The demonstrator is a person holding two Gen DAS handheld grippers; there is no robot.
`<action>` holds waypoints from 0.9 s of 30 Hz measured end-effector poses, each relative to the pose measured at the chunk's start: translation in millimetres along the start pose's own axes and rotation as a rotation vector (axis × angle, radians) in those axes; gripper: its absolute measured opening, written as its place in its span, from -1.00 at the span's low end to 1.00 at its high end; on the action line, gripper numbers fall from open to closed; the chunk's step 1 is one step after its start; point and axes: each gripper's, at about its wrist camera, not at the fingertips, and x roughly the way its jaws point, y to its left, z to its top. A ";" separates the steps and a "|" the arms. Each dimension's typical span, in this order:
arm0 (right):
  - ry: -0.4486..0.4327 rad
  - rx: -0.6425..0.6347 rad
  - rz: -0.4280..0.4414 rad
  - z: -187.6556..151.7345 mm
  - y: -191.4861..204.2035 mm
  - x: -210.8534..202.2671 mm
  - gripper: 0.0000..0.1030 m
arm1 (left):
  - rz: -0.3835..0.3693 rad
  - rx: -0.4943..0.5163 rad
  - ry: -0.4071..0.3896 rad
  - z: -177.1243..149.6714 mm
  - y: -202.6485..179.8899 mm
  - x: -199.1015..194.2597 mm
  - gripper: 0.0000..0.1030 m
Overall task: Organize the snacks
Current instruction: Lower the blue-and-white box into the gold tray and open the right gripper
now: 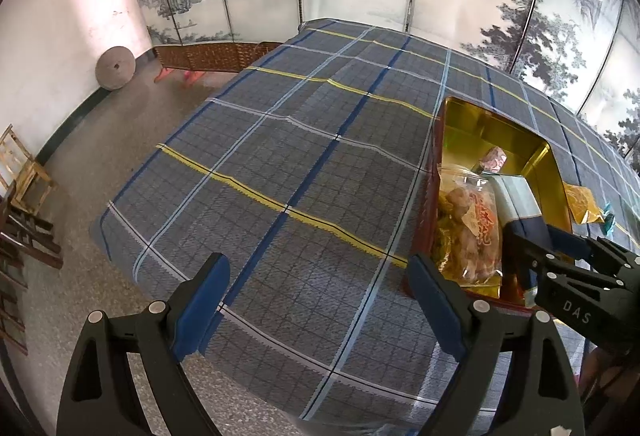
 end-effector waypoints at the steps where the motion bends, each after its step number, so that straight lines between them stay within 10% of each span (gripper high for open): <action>1: -0.001 -0.001 0.002 -0.3 0.1 -0.6 0.09 | -0.001 -0.001 0.000 0.0 -0.6 -0.1 0.72; 27: -0.120 0.065 -0.052 -9.6 -89.1 -46.2 0.18 | -0.062 0.125 -0.029 9.7 -66.1 -12.1 0.72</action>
